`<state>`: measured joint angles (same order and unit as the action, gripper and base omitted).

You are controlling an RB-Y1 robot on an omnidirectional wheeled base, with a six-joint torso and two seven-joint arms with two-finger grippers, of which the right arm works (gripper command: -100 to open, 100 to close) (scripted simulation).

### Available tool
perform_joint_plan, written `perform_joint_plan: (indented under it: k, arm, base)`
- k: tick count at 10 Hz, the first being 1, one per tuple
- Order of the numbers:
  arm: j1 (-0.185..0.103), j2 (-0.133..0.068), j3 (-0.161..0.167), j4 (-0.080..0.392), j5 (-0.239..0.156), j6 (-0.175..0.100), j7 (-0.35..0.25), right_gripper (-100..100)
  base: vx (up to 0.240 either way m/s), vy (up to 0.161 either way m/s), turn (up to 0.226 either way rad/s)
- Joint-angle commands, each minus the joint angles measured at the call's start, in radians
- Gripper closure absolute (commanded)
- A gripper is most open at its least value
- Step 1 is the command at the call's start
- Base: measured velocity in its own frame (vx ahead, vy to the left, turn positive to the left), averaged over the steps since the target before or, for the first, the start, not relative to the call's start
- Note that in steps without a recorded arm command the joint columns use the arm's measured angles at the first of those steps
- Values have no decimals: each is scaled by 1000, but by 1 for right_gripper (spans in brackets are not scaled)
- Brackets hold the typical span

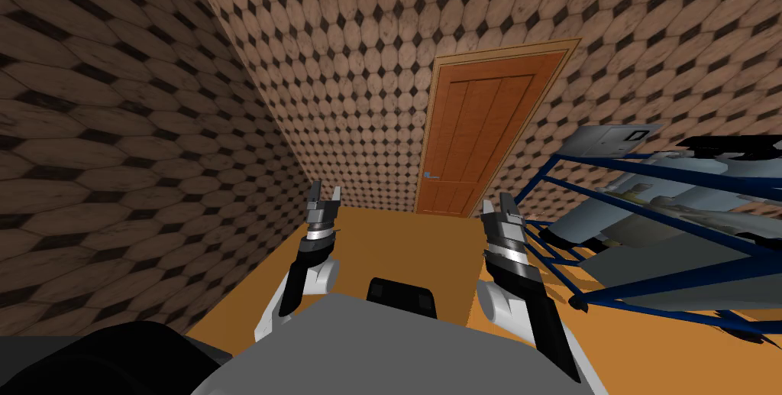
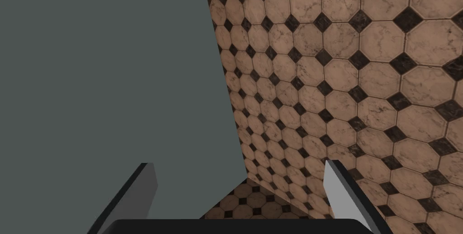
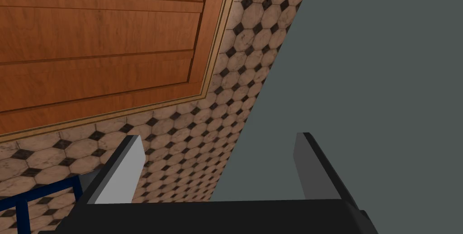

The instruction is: Pull the door open

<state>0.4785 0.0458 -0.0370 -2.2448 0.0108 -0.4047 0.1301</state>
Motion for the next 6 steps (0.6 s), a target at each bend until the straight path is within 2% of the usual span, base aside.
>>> perform_joint_plan:
  k: [1, 6]
  arm:
    - [-12, -9, -3, 30, -3, -8, -2, -100]
    - [-52, -34, -11, 131, -11, -33, -10, -100]
  base:
    - [38, -15, 28]
    - [74, -15, 32]
